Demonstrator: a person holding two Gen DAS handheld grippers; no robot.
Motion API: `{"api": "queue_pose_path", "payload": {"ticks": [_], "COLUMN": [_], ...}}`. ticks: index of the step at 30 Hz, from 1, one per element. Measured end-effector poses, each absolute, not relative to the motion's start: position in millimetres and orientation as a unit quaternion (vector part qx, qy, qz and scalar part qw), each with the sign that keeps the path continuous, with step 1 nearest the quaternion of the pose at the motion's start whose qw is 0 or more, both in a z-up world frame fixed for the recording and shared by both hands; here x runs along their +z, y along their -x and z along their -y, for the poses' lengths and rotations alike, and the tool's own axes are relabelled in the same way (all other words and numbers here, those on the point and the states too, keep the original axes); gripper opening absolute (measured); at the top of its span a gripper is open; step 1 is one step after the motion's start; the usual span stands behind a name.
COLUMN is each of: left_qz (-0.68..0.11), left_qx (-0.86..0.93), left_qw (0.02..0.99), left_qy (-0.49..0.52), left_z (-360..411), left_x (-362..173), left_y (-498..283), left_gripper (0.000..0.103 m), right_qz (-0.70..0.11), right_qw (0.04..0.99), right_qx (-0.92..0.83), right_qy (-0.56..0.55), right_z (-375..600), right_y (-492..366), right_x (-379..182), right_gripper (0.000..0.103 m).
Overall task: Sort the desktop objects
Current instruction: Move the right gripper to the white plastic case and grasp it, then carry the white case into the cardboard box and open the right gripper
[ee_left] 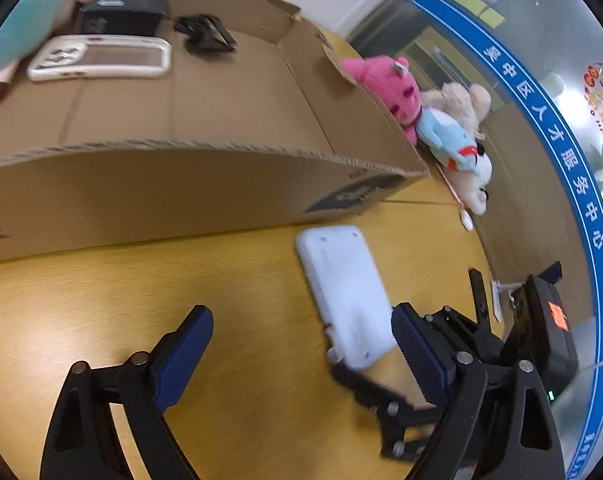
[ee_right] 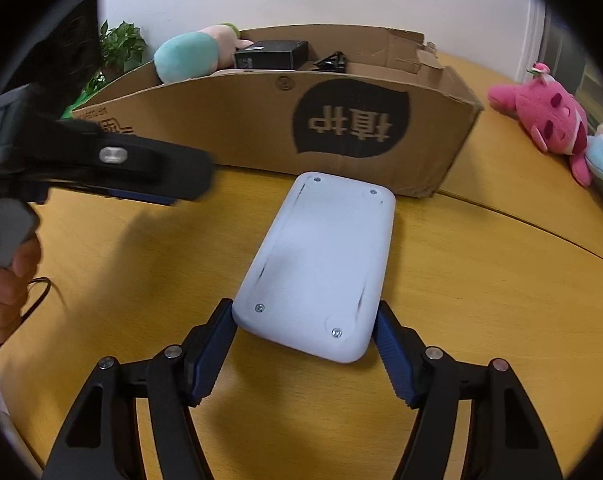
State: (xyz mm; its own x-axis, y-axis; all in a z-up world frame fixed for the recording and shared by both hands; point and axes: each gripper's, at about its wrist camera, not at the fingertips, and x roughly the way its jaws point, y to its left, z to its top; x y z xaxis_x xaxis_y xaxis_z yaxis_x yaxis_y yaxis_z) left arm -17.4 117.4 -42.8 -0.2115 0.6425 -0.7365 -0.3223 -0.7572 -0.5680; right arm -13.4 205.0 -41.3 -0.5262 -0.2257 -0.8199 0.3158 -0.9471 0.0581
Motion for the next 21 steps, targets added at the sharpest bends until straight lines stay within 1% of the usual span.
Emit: {"api": "queue_pose_path", "payload": {"ticks": [1, 3, 5, 6, 7, 8, 9, 10, 12, 15, 17, 21], "left_qz": [0.148, 0.148, 0.141, 0.135, 0.132, 0.130, 0.125, 0.117, 0.102, 0.116, 0.112, 0.111], "left_qx": [0.760, 0.755, 0.758, 0.758, 0.757, 0.758, 0.764, 0.770, 0.776, 0.774, 0.780, 0.797], "left_qw": [0.319, 0.326, 0.330, 0.333, 0.334, 0.332, 0.326, 0.318, 0.308, 0.306, 0.301, 0.297], "left_qy": [0.547, 0.550, 0.545, 0.545, 0.545, 0.546, 0.543, 0.541, 0.541, 0.542, 0.537, 0.514], "left_z": [-121, -126, -131, -134, -135, -136, -135, -134, -131, -122, -118, -103], "left_x": [-46, -51, -50, -51, -51, -51, -51, -51, -50, -52, -49, -29], "left_y": [19, 19, 17, 15, 14, 13, 11, 9, 7, 4, 0, -9], "left_gripper": [0.082, 0.078, 0.077, 0.072, 0.062, 0.061, 0.057, 0.050, 0.042, 0.039, 0.039, 0.037], "right_qz": [-0.048, -0.044, -0.040, -0.044, -0.049, -0.051, -0.051, -0.049, -0.045, -0.047, -0.049, -0.055], "right_qw": [0.160, 0.174, 0.183, 0.186, 0.188, 0.191, 0.191, 0.188, 0.188, 0.189, 0.191, 0.194], "right_qx": [-0.871, -0.869, -0.867, -0.866, -0.866, -0.866, -0.866, -0.866, -0.867, -0.868, -0.868, -0.876], "right_qy": [-0.461, -0.462, -0.462, -0.462, -0.461, -0.460, -0.459, -0.460, -0.459, -0.457, -0.456, -0.438], "right_z": [-201, -195, -189, -185, -181, -177, -175, -173, -171, -166, -160, -150], "right_y": [11, 5, 0, -3, -4, -6, -7, -7, -7, -9, -9, -13], "right_x": [-41, -40, -39, -39, -40, -40, -39, -39, -39, -39, -39, -28], "right_gripper": [0.068, 0.068, 0.068, 0.068, 0.068, 0.068, 0.068, 0.068, 0.067, 0.067, 0.067, 0.067]}}
